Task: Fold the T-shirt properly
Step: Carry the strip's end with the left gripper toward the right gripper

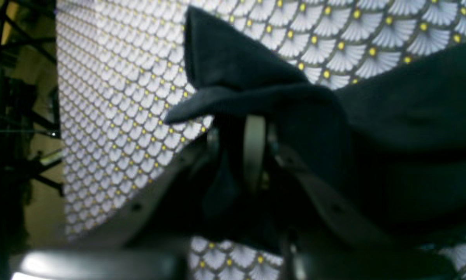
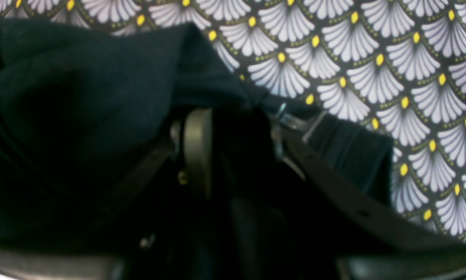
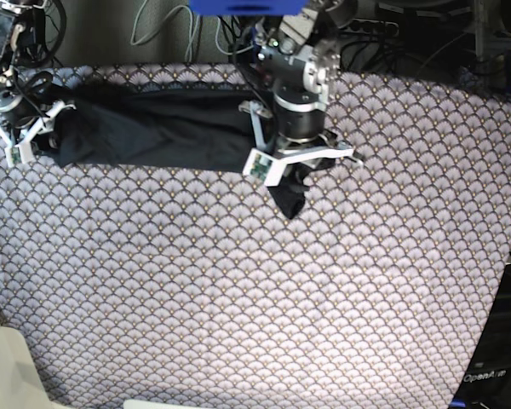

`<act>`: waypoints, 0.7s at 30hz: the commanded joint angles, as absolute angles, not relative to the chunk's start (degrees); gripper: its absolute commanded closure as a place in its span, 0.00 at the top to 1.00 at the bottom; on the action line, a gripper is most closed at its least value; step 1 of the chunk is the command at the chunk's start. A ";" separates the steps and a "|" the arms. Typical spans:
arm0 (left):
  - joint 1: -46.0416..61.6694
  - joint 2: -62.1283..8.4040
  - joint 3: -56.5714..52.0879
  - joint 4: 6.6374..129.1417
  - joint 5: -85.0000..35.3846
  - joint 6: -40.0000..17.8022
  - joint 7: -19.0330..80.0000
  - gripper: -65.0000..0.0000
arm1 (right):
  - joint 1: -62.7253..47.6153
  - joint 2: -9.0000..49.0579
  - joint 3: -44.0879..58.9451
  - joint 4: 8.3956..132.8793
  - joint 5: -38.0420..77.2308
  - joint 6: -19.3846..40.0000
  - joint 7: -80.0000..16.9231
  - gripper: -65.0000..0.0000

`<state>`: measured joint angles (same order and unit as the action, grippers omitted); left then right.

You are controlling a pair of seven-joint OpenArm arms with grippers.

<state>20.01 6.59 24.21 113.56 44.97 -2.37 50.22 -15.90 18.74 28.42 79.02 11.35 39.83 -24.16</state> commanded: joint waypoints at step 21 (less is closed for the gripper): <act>12.70 4.35 36.09 107.30 47.43 8.75 49.01 0.00 | -15.96 19.38 28.44 79.08 10.07 40.00 -26.07 0.32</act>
